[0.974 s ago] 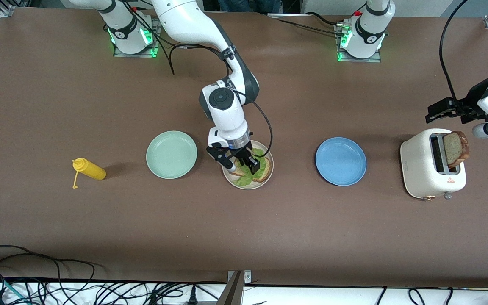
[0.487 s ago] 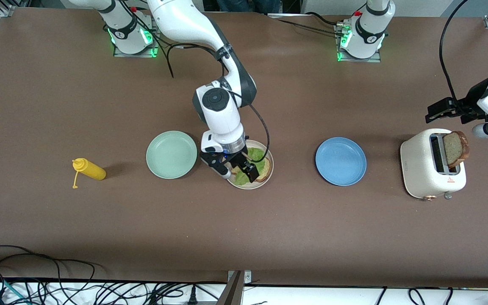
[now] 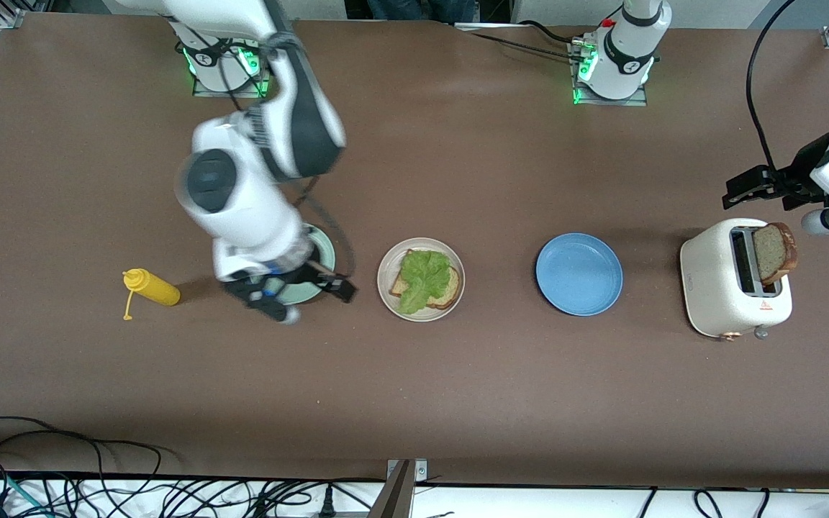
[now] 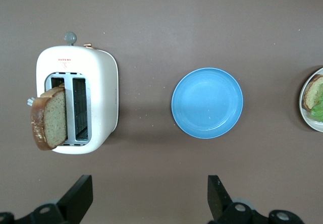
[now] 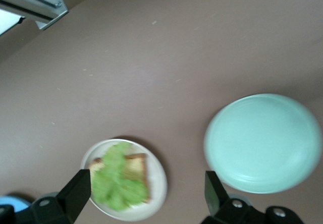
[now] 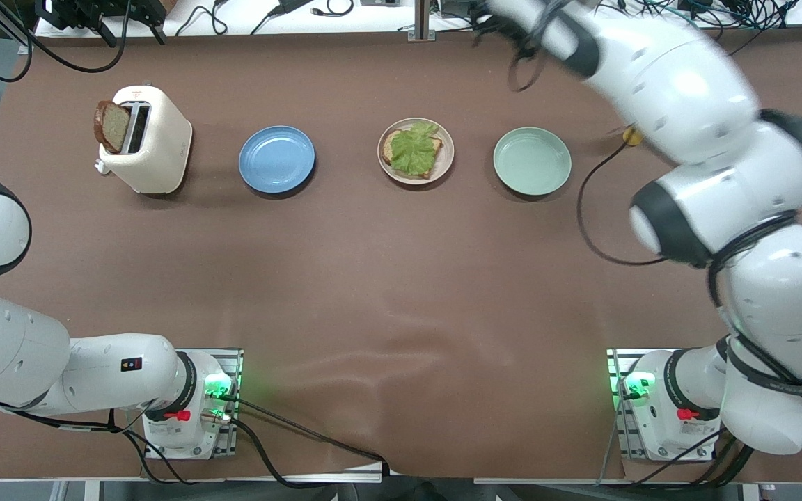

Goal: Make sandwich on beige plate with both arms
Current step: 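Move the right gripper over to the yellow mustard bottle, then grasp the yellow mustard bottle with the right gripper, then lift the mustard bottle and carry it over the lettuce, then tilt the mustard bottle over the lettuce with the right gripper, then carry the mustard bottle back beside the mint-green plate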

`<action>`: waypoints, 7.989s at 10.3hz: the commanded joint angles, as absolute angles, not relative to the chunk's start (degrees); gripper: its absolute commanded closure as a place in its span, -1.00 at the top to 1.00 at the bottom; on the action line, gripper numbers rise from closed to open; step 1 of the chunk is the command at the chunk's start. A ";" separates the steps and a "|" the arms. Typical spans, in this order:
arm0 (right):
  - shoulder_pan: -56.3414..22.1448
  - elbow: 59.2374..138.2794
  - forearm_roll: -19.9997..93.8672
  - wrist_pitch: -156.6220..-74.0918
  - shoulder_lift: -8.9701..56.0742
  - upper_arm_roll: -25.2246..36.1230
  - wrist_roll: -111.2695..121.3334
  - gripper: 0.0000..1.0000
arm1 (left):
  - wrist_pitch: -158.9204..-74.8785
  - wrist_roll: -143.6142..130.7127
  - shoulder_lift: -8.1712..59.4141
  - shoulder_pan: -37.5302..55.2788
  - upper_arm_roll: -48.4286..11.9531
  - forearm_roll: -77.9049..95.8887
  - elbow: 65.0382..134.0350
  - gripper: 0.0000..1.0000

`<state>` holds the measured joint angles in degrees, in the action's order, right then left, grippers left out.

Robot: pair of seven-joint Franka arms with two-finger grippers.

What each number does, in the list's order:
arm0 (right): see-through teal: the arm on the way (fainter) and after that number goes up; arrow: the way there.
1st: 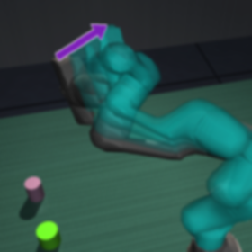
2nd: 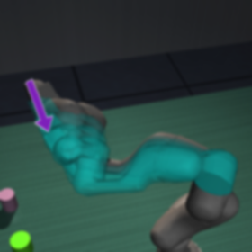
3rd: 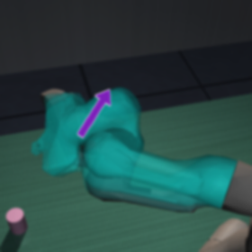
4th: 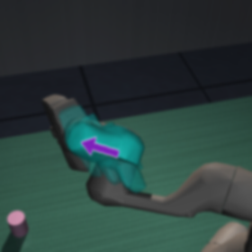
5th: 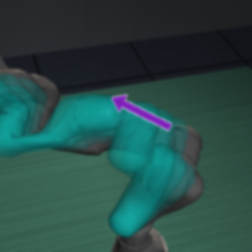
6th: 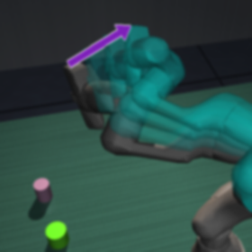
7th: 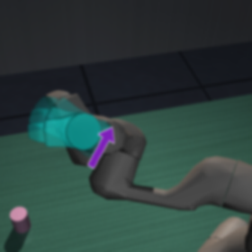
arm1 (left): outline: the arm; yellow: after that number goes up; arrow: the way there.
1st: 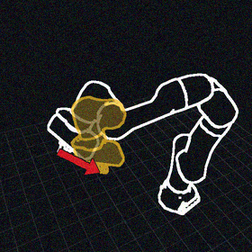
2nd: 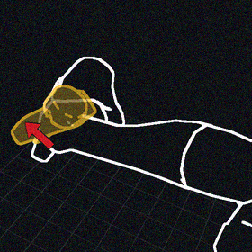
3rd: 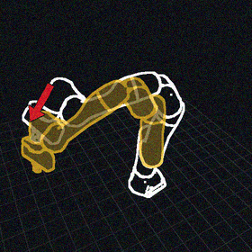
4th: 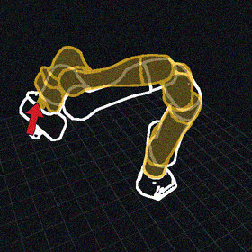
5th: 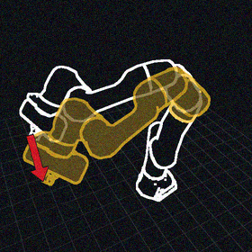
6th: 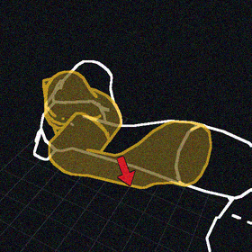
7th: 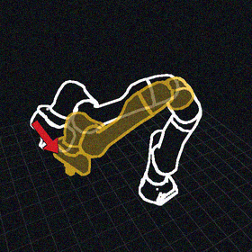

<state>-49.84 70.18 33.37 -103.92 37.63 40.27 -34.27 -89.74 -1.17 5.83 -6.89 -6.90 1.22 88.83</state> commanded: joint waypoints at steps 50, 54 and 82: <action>-64.93 76.73 18.68 -115.93 49.82 56.51 44.77 -1.00 | -89.38 -0.35 5.45 -6.86 -7.21 0.44 88.95 1.00; -74.25 76.64 4.94 -118.21 58.34 56.43 29.12 -1.00 | -89.47 -0.35 5.45 -6.86 -7.21 0.44 88.95 1.00; -65.68 77.77 54.81 -95.38 58.10 87.18 75.14 -1.00 | -89.38 -0.35 5.45 -6.86 -7.21 0.44 88.95 1.00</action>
<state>-67.80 77.03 49.91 -98.73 58.79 85.72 73.22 -89.74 -1.13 5.84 -6.84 -7.08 1.22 88.84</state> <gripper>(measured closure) 0.903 0.000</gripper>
